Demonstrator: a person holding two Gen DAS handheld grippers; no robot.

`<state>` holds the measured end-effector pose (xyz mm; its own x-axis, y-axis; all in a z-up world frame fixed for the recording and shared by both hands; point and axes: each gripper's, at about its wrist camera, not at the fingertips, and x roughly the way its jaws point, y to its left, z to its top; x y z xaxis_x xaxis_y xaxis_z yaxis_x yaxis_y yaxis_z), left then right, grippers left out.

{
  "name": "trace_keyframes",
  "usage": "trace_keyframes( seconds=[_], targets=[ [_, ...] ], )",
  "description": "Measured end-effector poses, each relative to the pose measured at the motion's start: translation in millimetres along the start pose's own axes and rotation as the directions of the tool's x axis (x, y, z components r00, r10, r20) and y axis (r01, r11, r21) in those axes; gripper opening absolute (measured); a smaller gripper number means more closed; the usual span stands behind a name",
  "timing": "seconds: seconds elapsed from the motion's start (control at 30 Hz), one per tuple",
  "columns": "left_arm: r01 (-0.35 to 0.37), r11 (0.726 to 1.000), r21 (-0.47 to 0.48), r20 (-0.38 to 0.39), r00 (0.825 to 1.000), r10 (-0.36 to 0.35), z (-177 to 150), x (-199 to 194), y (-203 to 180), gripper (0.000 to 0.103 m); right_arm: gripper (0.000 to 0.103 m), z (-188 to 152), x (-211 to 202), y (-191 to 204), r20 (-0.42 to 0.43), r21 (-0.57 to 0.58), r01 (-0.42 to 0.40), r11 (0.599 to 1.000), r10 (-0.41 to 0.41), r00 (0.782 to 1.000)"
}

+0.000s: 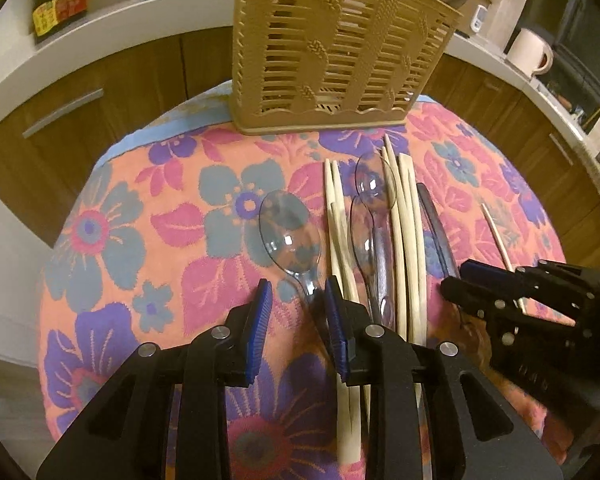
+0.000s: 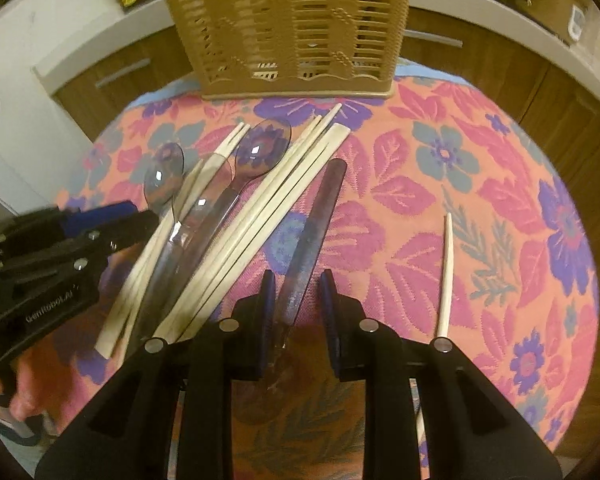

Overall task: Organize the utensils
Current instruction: 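Grasp another clear spoon with the left tool while the right tool grasps a dark utensil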

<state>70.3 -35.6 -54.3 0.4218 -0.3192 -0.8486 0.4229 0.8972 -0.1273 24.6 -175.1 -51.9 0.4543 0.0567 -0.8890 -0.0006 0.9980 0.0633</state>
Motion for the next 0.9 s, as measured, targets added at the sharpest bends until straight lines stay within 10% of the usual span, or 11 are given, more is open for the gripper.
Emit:
trace_keyframes(
  seconds=[0.9],
  targets=[
    [-0.023, 0.999, -0.043, 0.007, 1.000, 0.023, -14.5, -16.3, 36.7, 0.010, 0.010, -14.5, -11.5, -43.8, -0.073, 0.050, -0.049, 0.998, 0.053, 0.996]
  ],
)
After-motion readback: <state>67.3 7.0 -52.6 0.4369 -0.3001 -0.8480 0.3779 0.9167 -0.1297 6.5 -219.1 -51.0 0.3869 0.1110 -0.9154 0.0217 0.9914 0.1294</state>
